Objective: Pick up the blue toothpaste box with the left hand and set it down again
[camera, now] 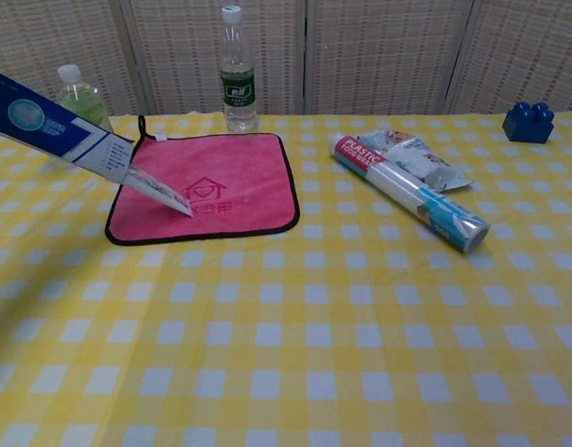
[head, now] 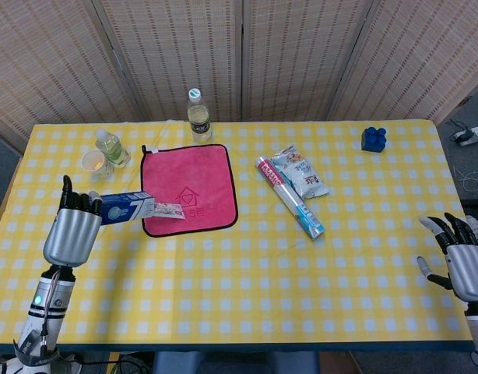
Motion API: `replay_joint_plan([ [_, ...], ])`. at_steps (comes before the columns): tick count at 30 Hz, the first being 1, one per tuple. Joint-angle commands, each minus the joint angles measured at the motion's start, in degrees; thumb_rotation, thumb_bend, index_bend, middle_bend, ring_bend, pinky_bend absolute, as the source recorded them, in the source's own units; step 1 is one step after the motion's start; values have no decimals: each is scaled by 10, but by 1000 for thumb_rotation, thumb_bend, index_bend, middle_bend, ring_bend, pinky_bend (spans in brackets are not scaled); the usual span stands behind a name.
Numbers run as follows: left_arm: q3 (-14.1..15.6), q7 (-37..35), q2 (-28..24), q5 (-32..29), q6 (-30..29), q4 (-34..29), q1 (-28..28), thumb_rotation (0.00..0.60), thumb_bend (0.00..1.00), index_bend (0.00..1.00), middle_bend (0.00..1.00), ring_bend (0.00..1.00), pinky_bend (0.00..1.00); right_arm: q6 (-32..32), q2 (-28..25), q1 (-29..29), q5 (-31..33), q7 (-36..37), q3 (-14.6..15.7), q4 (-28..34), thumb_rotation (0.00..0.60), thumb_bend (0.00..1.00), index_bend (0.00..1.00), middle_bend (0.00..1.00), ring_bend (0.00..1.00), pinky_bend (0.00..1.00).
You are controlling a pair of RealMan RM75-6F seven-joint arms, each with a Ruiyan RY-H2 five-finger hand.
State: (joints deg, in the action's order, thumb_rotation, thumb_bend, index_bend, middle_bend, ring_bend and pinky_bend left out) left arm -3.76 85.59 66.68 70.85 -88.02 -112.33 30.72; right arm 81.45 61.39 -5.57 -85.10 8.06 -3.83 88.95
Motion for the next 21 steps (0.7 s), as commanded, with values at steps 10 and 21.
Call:
replay_joint_plan([
  [10, -9, 0, -29, -57, 11, 0, -10, 600, 208, 338, 515, 375, 84, -4, 2, -4, -2, 0, 0, 1, 600, 319, 155, 166, 42, 72],
  [21, -1, -39, -42, -45, 27, -11, -9, 600, 225, 293, 435, 325, 77, -4, 1, -5, -2, -4, 1, 5, 600, 319, 155, 166, 41, 72],
])
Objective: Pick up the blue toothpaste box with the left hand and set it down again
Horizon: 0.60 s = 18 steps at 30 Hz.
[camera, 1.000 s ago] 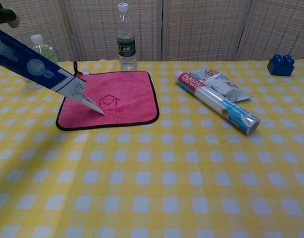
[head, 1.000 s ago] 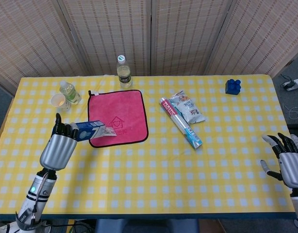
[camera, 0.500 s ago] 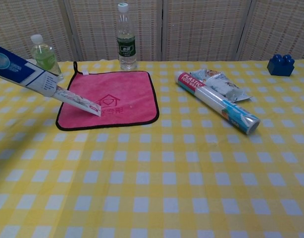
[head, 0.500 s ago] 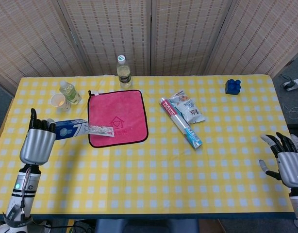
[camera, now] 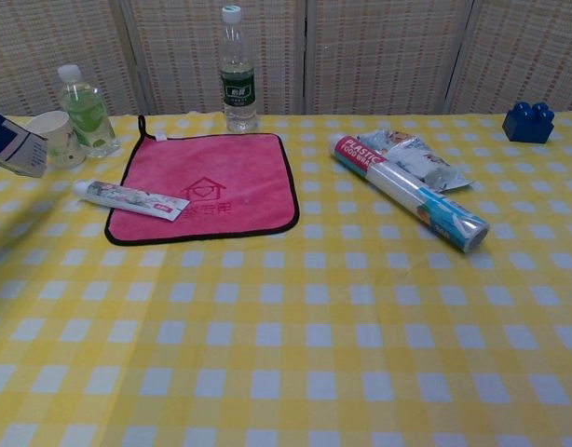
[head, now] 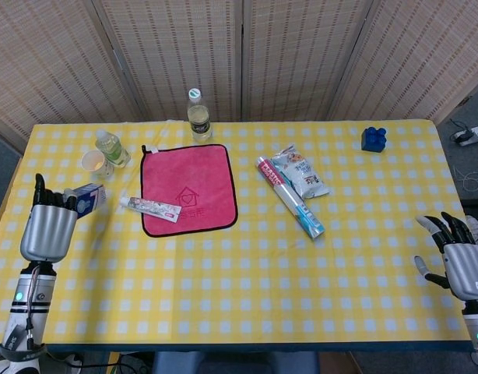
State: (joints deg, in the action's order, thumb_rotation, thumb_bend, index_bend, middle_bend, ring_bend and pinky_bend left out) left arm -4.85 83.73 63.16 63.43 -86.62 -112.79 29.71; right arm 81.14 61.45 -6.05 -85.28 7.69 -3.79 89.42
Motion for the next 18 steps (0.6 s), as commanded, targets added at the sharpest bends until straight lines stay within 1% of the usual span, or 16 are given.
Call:
replay_joint_plan([
  [1, 12, -31, -8, 40, 16, -9, 1, 600, 225, 294, 435, 325, 77, -1, 1, 0, 0, -1, 0, 0, 600, 319, 155, 166, 41, 72],
  [4, 22, -80, -15, 78, 39, -17, 5, 600, 225, 300, 435, 325, 77, 1, 1, 0, 0, -2, 0, 1, 600, 319, 155, 166, 41, 72],
  [6, 22, -133, -18, 110, 56, -15, 10, 600, 225, 303, 435, 325, 77, 3, 0, 1, -1, -2, 0, 2, 600, 319, 155, 166, 41, 72],
  [8, 22, -184, -17, 154, 64, 3, 15, 600, 225, 303, 435, 325, 78, 4, -1, 2, 0, -3, 1, 3, 600, 319, 155, 166, 41, 72],
  [14, 18, -291, 2, 254, 62, 48, 23, 600, 225, 309, 435, 325, 78, 4, -3, 3, 3, -6, 1, 6, 600, 319, 155, 166, 41, 72],
  [18, 22, -375, 8, 284, 80, 52, 30, 600, 225, 309, 435, 325, 78, 4, -3, 3, 3, -8, 1, 8, 600, 319, 155, 166, 41, 72],
])
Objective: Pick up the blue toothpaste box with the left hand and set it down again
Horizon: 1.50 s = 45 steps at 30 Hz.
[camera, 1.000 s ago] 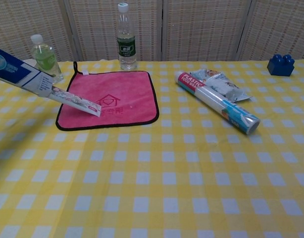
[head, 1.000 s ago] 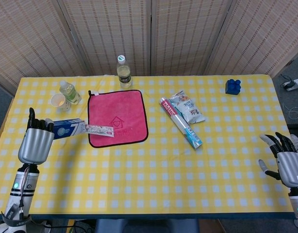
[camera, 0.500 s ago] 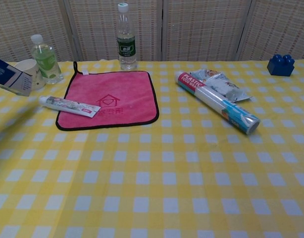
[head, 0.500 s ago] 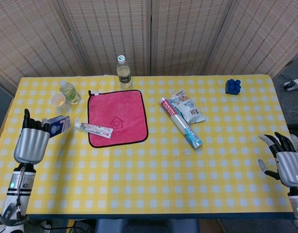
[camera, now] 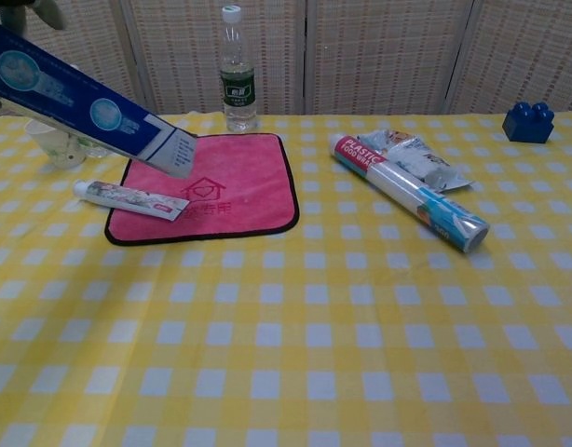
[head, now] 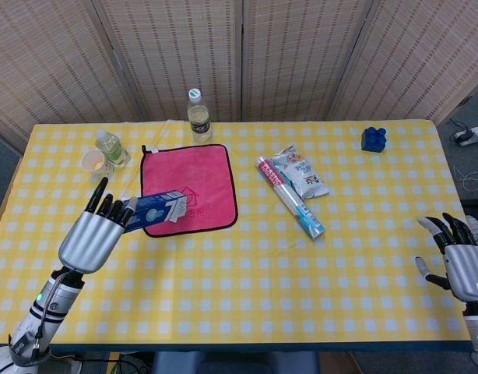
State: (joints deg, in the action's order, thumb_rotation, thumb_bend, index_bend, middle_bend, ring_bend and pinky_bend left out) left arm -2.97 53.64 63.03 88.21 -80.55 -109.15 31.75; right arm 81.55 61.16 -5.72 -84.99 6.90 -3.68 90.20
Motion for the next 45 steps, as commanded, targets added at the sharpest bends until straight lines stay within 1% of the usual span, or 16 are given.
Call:
replay_joint_plan([
  [1, 5, -90, 11, 43, 25, 16, 12, 600, 225, 309, 435, 325, 78, 0, 0, 0, 0, -1, 0, 1, 600, 319, 155, 166, 42, 72],
  [5, 18, -152, 18, 64, 63, 20, 23, 600, 225, 307, 435, 325, 78, -1, 0, -1, 1, -2, 0, 1, 600, 319, 155, 166, 41, 72],
  [9, 27, -191, 28, 69, 107, 22, 37, 600, 226, 305, 435, 325, 78, -2, 0, -1, 1, -1, 0, 1, 600, 318, 155, 166, 41, 72],
  [12, 28, -209, 32, 54, 148, 28, 50, 600, 226, 304, 435, 325, 77, -1, -1, 0, 1, -1, 0, 2, 600, 319, 155, 166, 41, 72],
  [16, 21, -223, 33, 9, 198, 35, 64, 600, 226, 274, 416, 322, 66, 0, -1, 2, 3, 1, 0, 1, 600, 319, 155, 166, 41, 72],
  [17, 20, -219, 31, -3, 206, 36, 66, 600, 226, 250, 393, 310, 60, 0, -1, 2, 3, 1, 1, 1, 600, 319, 155, 166, 41, 72],
  [19, 18, -198, 21, -42, 227, 29, 67, 600, 225, 115, 253, 222, 28, 1, -1, 3, 5, 1, 1, 0, 600, 319, 155, 166, 41, 72],
  [20, 16, -182, 14, -70, 237, 20, 67, 600, 224, 45, 151, 148, 11, 1, -1, 4, 6, 2, 1, 0, 600, 319, 155, 166, 41, 72],
  [21, 15, -170, 9, -91, 241, 11, 66, 600, 223, 4, 66, 79, 2, 0, -1, 4, 6, 2, 1, -1, 600, 319, 155, 166, 41, 72],
  [22, 13, -161, 5, -107, 242, 3, 66, 600, 222, 0, 31, 46, 0, 0, -1, 4, 7, 2, 1, -1, 600, 319, 155, 166, 41, 72],
  [23, 11, -153, 1, -122, 240, -6, 64, 600, 222, 0, 2, 9, 0, -1, -1, 3, 7, 2, 0, -1, 600, 319, 155, 166, 41, 72],
  [24, 11, -151, -2, -129, 237, -11, 62, 600, 222, 0, 0, 0, 0, -1, 0, 3, 6, 2, 0, -2, 600, 319, 155, 166, 41, 72],
  [28, 11, -156, -14, -142, 212, -20, 46, 600, 222, 0, 0, 0, 0, -4, 1, 1, 7, 5, -1, -4, 600, 319, 155, 166, 41, 72],
  [32, 9, -182, -15, -133, 158, -12, 15, 600, 222, 0, 0, 0, 0, -8, 2, -1, 8, 8, -1, -9, 600, 319, 155, 166, 41, 72],
  [39, 16, -215, -6, -118, 42, 16, -61, 600, 223, 0, 0, 6, 0, -16, 1, -6, 10, 14, -2, -16, 600, 319, 155, 166, 41, 72],
  [45, 32, -229, 4, -114, -8, 40, -113, 600, 222, 0, 0, 8, 0, -21, -1, -13, -1, 18, -2, -18, 600, 320, 155, 166, 41, 72],
])
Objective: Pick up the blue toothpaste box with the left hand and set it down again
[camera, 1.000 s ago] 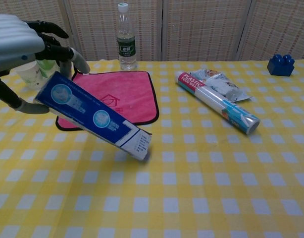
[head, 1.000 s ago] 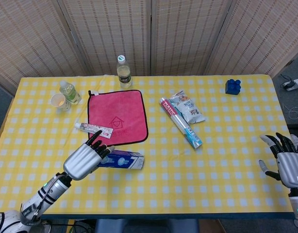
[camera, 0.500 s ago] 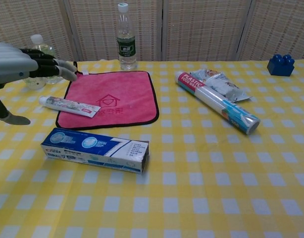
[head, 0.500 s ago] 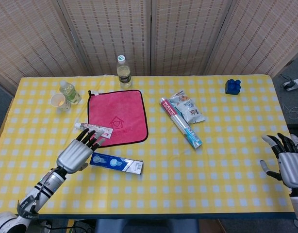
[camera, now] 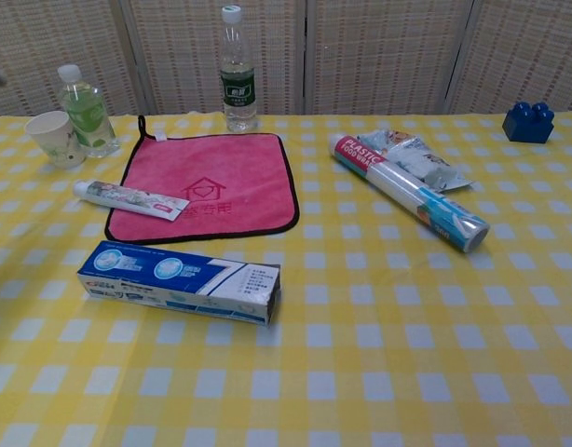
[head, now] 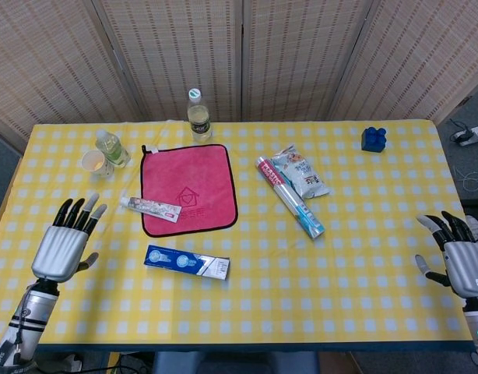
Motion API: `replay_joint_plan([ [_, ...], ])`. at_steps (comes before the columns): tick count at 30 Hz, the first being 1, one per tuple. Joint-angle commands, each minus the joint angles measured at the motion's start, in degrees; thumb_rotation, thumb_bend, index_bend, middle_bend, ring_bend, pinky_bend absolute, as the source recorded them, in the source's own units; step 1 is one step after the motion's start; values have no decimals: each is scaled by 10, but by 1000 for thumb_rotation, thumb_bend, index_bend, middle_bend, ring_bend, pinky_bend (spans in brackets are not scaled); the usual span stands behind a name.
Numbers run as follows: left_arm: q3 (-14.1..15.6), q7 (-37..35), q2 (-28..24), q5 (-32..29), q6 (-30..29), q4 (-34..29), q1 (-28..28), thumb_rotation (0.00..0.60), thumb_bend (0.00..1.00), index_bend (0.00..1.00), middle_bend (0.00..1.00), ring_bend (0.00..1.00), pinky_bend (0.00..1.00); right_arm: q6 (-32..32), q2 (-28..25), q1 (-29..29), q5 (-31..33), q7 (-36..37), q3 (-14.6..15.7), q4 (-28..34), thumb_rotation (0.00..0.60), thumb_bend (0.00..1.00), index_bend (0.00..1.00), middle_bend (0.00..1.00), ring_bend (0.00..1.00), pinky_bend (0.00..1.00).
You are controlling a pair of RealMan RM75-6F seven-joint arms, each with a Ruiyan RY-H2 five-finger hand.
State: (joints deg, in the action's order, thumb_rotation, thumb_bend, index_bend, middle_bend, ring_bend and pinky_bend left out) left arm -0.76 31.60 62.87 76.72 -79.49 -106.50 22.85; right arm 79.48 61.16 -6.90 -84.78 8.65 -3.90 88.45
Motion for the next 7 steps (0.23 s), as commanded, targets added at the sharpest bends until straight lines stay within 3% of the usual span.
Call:
replay_joint_plan([
  [1, 13, -12, 7, -1, -26, 17, -33, 600, 223, 0, 0, 8, 0, 1, -1, -2, -5, 1, 0, 0, 600, 320, 155, 166, 41, 72],
  [7, 24, -34, 16, 3, -60, 42, -75, 600, 222, 0, 0, 10, 0, 1, 2, -4, -7, 3, 1, -1, 600, 320, 155, 166, 41, 72],
])
